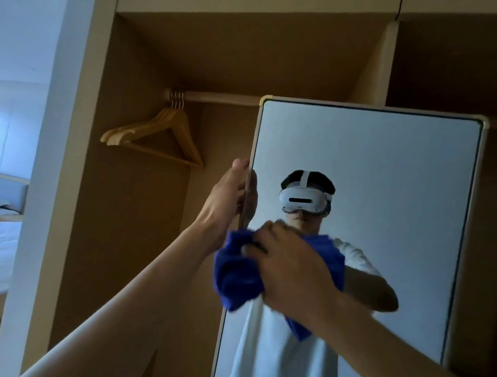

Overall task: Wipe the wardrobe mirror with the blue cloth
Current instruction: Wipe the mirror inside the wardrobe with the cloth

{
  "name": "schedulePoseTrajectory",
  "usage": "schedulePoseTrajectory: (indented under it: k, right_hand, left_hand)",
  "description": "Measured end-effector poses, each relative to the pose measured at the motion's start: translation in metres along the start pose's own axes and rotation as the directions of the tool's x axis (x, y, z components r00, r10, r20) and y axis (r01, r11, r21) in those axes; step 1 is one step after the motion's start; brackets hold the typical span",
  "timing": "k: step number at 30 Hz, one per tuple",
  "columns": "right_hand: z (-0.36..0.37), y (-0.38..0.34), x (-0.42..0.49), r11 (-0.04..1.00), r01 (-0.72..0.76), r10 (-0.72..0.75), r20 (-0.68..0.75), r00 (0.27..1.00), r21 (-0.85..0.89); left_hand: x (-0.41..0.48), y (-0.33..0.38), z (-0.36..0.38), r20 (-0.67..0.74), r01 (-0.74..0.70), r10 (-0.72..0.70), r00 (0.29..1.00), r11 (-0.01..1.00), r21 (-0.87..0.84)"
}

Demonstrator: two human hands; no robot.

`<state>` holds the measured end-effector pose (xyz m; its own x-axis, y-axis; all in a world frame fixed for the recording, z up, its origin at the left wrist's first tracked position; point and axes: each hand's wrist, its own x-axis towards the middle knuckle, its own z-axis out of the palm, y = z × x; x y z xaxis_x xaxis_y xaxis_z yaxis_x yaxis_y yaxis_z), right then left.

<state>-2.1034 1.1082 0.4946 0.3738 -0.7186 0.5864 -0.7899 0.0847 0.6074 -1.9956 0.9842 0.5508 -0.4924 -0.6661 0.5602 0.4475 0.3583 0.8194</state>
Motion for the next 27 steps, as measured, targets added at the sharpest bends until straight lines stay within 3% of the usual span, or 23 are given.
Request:
schedulePoseTrajectory:
  k: [3, 5, 8, 11, 18, 27]
  right_hand:
    - [0.018, -0.018, -0.04, 0.991, 0.121, -0.124, 0.047, 0.991, 0.06]
    - [0.015, -0.009, -0.052, 0.994, 0.102, -0.102, 0.005, 0.995, 0.032]
    - [-0.009, 0.028, -0.042, 0.997, -0.08, 0.076, -0.146, 0.986, -0.019]
    - [-0.048, 0.078, -0.024, 0.957, -0.288, 0.274, -0.244, 0.93, -0.025]
    - [-0.098, 0.15, -0.02, 0.841, -0.54, 0.485, -0.433, 0.76, -0.007]
    - [-0.032, 0.081, -0.069, 0.942, -0.336, 0.321, -0.28, 0.905, -0.006]
  left_hand:
    - [0.0, 0.0, 0.001, -0.016, -0.049, 0.05, 0.999, 0.996, 0.073]
    - [-0.001, 0.002, 0.002, -0.027, -0.067, 0.07, 0.997, 0.993, 0.098]
    - [-0.002, 0.009, 0.008, -0.085, -0.079, 0.093, 0.992, 0.985, 0.152]
    - [-0.007, 0.011, 0.02, -0.155, -0.095, 0.129, 0.98, 0.973, 0.21]
    - [-0.01, 0.003, 0.039, -0.21, -0.129, 0.201, 0.957, 0.941, 0.312]
    - [-0.013, -0.008, 0.035, -0.196, -0.152, 0.232, 0.953, 0.924, 0.352]
